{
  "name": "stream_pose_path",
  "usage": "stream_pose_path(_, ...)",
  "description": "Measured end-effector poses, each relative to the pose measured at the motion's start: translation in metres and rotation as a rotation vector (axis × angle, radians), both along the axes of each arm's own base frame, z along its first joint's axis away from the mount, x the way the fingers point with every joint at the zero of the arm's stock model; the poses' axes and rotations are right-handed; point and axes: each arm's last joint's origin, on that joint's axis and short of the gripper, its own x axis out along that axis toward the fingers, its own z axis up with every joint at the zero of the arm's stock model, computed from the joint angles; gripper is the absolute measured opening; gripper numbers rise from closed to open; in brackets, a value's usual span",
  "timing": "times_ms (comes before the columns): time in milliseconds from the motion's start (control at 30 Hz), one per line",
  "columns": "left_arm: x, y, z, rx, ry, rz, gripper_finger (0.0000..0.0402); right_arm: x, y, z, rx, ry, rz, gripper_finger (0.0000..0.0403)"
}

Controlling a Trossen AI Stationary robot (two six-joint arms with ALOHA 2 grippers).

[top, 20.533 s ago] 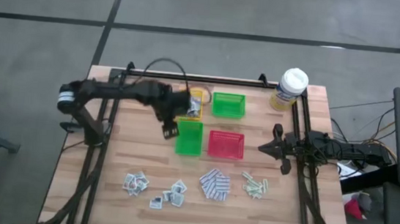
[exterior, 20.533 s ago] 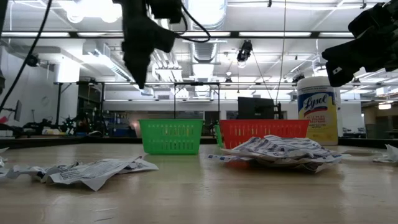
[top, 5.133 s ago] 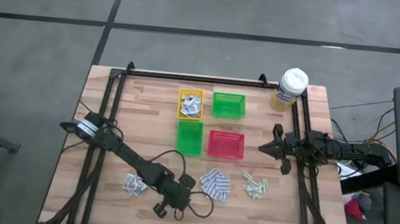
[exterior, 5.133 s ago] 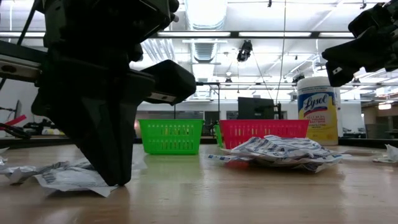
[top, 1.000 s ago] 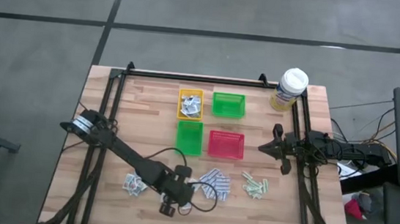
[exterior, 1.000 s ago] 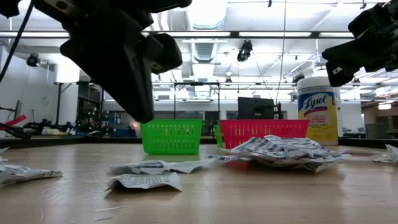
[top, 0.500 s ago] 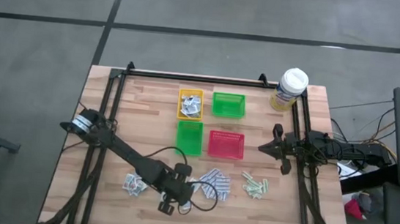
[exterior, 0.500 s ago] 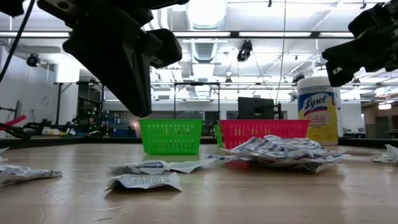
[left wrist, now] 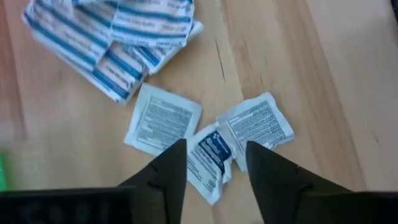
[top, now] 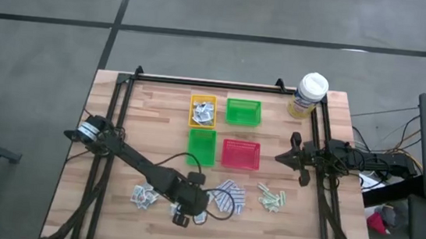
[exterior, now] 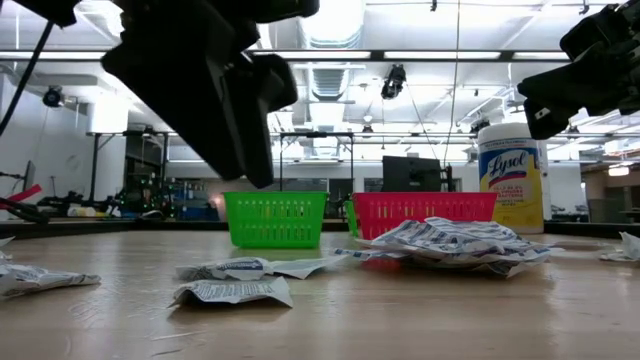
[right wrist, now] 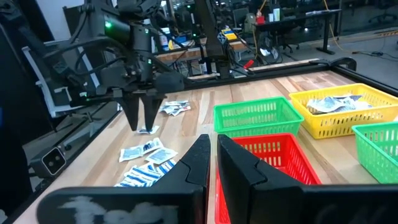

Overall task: Pick & Place First Aid Supplies
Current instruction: Put the blue alcohol pad into the yellow bin

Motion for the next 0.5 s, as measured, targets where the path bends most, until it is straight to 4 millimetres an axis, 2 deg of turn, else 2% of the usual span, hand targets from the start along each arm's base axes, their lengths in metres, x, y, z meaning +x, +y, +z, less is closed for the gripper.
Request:
stream_pose_path(100,-0.002,0.0,-0.001,-0.025,0.028,0.028,0.0174,0.0,0.0,0.0,0.0,0.0,0.0,0.0028)
stream_pose_path(300,-0.004,0.002,-0.005,-0.026,0.06,0.054,0.0179,0.0,0.0,0.0,0.0,0.0,0.0,0.0028)
stream_pose_path(500,-0.013,0.006,-0.022,0.006,0.104,0.033,0.0179,0.0,0.0,0.0,0.0,0.0,0.0,0.0028)
